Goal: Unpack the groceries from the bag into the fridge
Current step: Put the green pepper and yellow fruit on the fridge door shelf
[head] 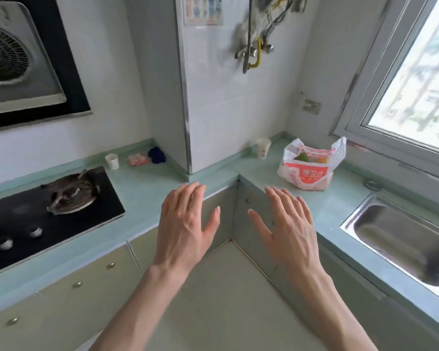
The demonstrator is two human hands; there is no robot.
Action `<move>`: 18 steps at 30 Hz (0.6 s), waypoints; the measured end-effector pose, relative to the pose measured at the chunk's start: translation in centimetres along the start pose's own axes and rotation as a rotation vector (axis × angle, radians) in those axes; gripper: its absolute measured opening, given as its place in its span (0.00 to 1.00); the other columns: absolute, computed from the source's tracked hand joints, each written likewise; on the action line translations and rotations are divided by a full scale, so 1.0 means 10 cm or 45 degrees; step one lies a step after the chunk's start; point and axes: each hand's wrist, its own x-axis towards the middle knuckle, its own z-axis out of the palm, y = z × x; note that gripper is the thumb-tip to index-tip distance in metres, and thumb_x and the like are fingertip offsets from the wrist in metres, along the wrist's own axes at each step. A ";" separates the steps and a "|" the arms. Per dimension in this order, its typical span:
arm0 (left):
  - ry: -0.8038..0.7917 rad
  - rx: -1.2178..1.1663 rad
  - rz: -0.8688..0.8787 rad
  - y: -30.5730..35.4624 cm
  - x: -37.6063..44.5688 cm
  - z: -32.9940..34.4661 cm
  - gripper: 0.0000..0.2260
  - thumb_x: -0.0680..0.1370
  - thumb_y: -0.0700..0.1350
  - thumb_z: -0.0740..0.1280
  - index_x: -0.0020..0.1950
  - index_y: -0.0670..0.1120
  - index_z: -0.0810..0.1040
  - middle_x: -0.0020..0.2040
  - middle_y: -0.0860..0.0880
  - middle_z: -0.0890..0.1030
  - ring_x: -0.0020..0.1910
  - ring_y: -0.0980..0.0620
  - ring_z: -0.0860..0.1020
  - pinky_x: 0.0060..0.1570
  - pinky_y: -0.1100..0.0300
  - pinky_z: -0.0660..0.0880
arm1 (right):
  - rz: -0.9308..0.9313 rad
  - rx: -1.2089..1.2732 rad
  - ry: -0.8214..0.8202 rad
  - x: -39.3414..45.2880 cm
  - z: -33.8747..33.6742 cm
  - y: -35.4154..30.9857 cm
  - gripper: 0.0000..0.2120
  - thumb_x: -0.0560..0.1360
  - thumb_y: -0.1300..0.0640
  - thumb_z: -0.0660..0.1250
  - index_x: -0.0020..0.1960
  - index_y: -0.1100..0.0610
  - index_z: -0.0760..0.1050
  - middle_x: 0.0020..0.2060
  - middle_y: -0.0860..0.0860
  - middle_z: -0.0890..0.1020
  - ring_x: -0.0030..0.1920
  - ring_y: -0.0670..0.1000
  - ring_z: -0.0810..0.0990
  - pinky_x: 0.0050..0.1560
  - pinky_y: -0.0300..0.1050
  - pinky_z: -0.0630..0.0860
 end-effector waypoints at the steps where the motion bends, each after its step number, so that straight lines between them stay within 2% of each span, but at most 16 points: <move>1: -0.011 -0.021 0.022 -0.02 0.14 0.11 0.23 0.83 0.56 0.62 0.71 0.40 0.76 0.68 0.43 0.79 0.69 0.43 0.75 0.71 0.46 0.70 | 0.034 -0.012 0.008 0.10 0.06 0.06 0.30 0.81 0.37 0.60 0.75 0.55 0.71 0.70 0.50 0.78 0.74 0.54 0.73 0.78 0.53 0.62; 6: -0.033 -0.130 0.190 -0.06 0.80 0.67 0.23 0.83 0.56 0.62 0.70 0.40 0.76 0.66 0.44 0.79 0.68 0.42 0.76 0.69 0.45 0.72 | 0.179 -0.100 0.036 0.58 0.32 0.30 0.31 0.81 0.35 0.59 0.76 0.54 0.70 0.72 0.48 0.76 0.75 0.51 0.71 0.79 0.49 0.59; 12: -0.144 -0.220 0.323 0.16 1.45 1.31 0.24 0.84 0.58 0.59 0.71 0.42 0.76 0.67 0.45 0.79 0.68 0.44 0.76 0.70 0.47 0.71 | 0.283 -0.154 0.092 1.00 0.47 0.72 0.29 0.81 0.37 0.61 0.74 0.55 0.73 0.70 0.50 0.79 0.72 0.52 0.73 0.75 0.50 0.67; 18: -0.193 -0.290 0.399 0.51 2.03 1.99 0.24 0.84 0.58 0.58 0.71 0.43 0.75 0.68 0.46 0.79 0.69 0.46 0.76 0.70 0.48 0.72 | 0.347 -0.219 0.130 1.34 0.69 1.35 0.28 0.81 0.38 0.62 0.73 0.54 0.73 0.68 0.51 0.80 0.70 0.53 0.77 0.72 0.50 0.69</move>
